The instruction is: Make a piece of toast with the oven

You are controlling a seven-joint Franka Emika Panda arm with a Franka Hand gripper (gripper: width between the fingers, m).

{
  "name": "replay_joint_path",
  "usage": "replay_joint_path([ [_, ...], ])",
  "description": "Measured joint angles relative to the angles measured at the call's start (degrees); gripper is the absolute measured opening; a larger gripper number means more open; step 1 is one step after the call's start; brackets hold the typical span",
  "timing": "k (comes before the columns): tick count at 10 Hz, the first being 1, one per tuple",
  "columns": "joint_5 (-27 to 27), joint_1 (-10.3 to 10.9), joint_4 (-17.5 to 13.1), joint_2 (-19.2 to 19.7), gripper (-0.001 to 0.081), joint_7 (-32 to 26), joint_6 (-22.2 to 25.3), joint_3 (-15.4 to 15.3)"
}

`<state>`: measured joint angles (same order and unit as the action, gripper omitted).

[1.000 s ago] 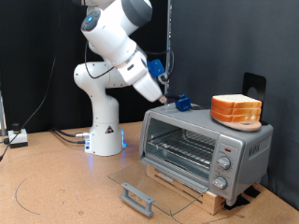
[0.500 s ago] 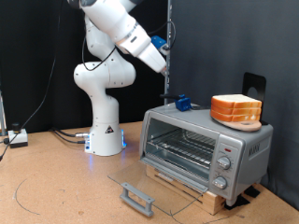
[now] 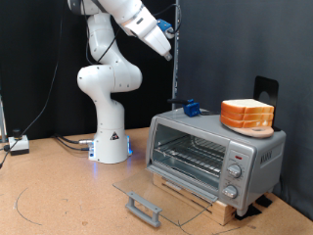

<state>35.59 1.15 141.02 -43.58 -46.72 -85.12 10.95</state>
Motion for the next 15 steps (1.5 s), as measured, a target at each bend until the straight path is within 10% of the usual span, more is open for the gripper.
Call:
replay_joint_path([
  [5,0.48,1.49,4.81,-6.61,0.0807,-9.96,-4.58,-4.18],
  [9,3.06,1.07,13.74,-15.3,0.0807,-2.96,-14.91,-15.31],
  [15,3.43,0.87,14.48,-10.2,0.0807,-0.27,-18.12,-17.96],
])
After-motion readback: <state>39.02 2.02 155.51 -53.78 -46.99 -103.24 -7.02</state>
